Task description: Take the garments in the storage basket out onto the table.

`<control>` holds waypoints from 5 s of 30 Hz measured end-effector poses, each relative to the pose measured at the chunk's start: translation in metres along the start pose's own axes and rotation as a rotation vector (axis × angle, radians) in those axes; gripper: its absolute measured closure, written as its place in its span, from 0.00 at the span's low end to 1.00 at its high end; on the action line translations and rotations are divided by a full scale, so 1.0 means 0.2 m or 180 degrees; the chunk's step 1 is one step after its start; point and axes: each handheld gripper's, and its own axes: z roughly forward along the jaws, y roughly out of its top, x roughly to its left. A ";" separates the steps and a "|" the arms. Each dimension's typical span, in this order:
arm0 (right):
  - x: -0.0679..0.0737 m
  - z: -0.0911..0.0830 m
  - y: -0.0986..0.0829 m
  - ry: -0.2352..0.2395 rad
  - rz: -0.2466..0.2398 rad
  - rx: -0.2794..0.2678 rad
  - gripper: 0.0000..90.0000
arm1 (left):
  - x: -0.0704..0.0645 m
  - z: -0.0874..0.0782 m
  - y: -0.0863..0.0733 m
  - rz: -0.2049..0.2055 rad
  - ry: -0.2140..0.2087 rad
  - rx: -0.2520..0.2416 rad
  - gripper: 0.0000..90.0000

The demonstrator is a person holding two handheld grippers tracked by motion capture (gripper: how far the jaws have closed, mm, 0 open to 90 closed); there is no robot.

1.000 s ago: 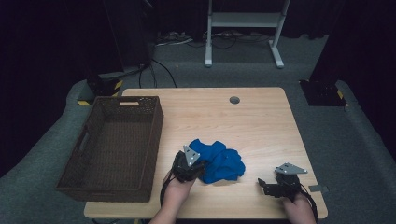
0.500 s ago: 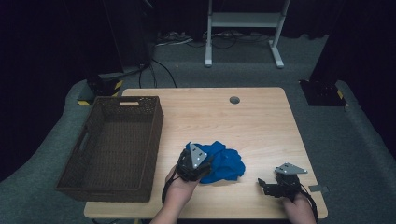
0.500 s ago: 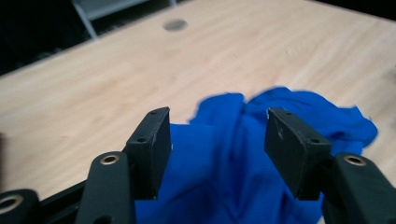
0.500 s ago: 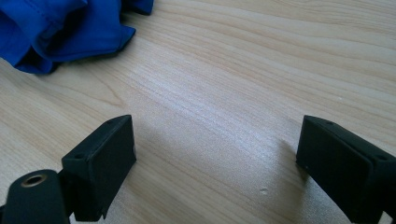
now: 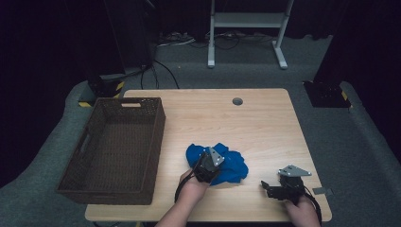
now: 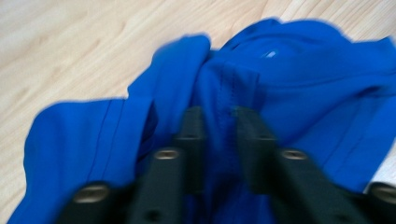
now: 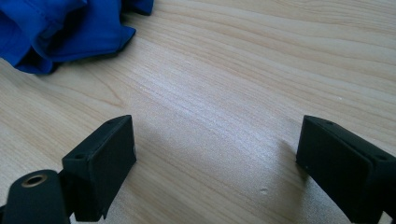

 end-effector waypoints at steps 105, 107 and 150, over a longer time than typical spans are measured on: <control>-0.10 -0.12 0.11 -0.0205 0.0517 -0.0254 0.68 | 0.14 0.21 0.09 -0.0189 -0.0325 0.0439 0.69; -0.11 -0.09 0.10 -0.0181 0.0544 -0.0213 0.77 | 0.13 0.21 0.09 -0.0119 -0.0338 0.0417 0.82; -0.10 0.05 0.62 -0.0503 0.0141 -0.0497 0.76 | 0.37 0.13 0.13 -0.0502 0.0098 0.0063 0.73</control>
